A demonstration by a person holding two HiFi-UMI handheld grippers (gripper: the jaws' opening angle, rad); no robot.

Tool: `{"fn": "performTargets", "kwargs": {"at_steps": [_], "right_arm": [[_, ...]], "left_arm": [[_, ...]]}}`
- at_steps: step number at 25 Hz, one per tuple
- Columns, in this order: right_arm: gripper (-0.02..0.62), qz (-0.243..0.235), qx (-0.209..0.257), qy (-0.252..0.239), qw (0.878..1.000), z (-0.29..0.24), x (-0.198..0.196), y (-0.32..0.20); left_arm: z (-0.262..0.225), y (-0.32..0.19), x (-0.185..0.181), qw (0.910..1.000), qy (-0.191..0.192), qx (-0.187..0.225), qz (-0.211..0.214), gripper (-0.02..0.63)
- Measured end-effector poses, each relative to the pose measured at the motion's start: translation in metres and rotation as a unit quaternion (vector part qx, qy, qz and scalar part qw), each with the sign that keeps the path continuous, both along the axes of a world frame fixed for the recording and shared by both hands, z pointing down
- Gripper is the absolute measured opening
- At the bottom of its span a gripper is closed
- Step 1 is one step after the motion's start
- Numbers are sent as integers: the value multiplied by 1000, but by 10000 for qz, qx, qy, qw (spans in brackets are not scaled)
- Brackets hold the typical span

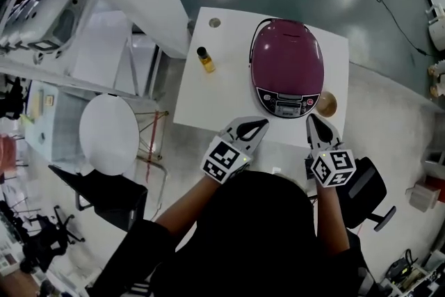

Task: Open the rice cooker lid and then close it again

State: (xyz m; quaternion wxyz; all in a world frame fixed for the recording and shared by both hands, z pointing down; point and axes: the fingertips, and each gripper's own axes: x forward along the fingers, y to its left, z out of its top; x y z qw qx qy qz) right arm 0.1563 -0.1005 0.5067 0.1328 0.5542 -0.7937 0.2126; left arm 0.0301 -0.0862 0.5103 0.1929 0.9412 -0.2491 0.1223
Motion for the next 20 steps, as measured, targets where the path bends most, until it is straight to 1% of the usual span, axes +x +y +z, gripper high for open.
{"fn": "performTargets", "kwargs": {"at_steps": [3,7,9,14,18,20], "right_arm": [[0,-56,142,11,9999,-7,3,24],[0,-22,311,17,9995,-13,19,68],[0,-1,374,14,9993,-13,29,95],[0,144,532,-54,9985,-14,56,167],[0,371,854,-208,9954,-21,75,233],[0,409,931,-246,9945,-23,81,263]], "left_arm": [[-5,22,-9,9990,-4,161,-408,3],[-6,61,-17,9959,-3,279,-861,2],[-4,87,-16,9949,-5,306,-965,2],[-6,161,0,9947,-61,316,-976,2],[-12,226,-3,9896,46,216,-1419,2],[-13,255,-4,9877,-24,331,-1525,3]]}}
